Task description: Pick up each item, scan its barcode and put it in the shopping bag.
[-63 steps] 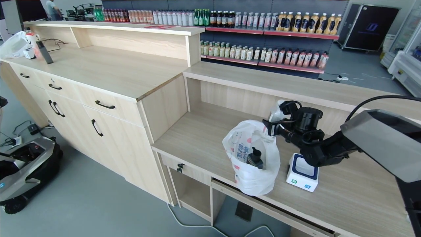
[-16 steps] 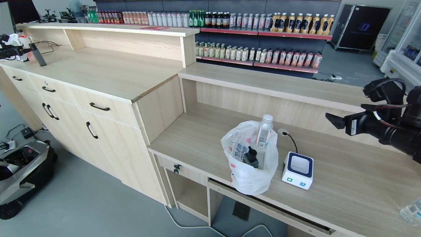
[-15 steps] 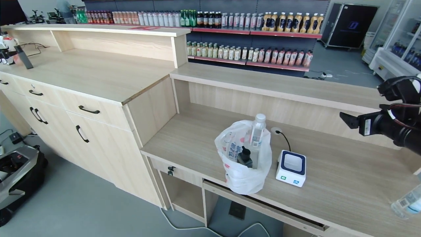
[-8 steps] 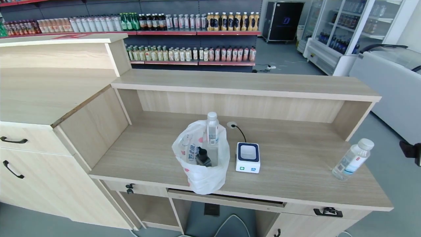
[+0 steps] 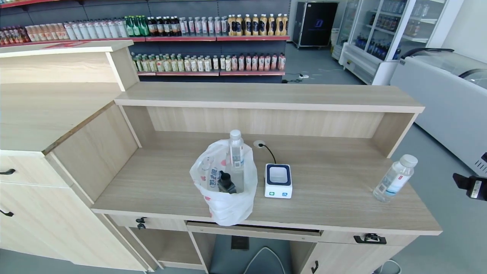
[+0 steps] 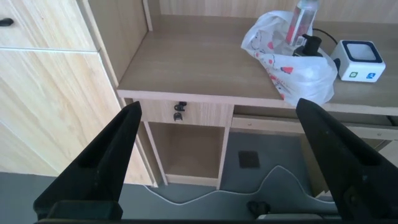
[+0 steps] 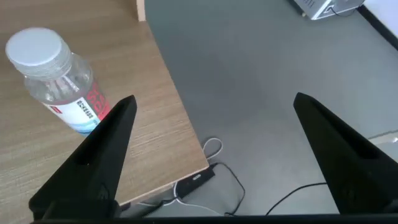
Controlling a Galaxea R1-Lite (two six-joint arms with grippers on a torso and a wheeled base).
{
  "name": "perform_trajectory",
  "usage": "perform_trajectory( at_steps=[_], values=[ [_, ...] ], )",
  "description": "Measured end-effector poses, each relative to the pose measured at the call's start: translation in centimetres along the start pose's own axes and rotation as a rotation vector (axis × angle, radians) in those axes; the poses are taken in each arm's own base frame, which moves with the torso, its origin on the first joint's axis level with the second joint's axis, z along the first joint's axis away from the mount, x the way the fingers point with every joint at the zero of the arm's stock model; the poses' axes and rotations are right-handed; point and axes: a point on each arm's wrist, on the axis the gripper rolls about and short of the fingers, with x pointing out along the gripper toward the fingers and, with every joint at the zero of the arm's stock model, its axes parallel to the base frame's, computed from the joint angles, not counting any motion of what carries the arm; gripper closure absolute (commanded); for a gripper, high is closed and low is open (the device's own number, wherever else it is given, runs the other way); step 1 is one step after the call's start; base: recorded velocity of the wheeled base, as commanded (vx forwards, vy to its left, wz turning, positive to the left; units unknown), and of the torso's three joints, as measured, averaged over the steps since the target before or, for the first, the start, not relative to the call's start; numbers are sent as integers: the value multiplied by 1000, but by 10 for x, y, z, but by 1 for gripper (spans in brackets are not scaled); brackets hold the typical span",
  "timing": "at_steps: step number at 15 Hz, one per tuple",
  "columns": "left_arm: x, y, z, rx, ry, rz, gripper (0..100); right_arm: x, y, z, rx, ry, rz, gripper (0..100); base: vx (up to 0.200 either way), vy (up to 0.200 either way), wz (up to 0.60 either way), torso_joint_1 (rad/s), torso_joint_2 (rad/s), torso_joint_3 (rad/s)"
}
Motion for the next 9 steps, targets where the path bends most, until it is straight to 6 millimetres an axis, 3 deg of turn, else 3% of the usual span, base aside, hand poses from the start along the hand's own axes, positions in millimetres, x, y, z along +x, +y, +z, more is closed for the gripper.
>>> perform_trajectory(
  at_steps=[4, 9],
  values=[
    [0, 0, 0, 0, 0, 0, 0, 17, 8, -21, -26, 56, 76, 0, 0, 0, 0, 0, 0, 0],
    [0, 0, 0, 0, 0, 0, 0, 25, 16, -25, -129, 1, 187, 0, 0, 0, 0, 0, 0, 0]
  ],
)
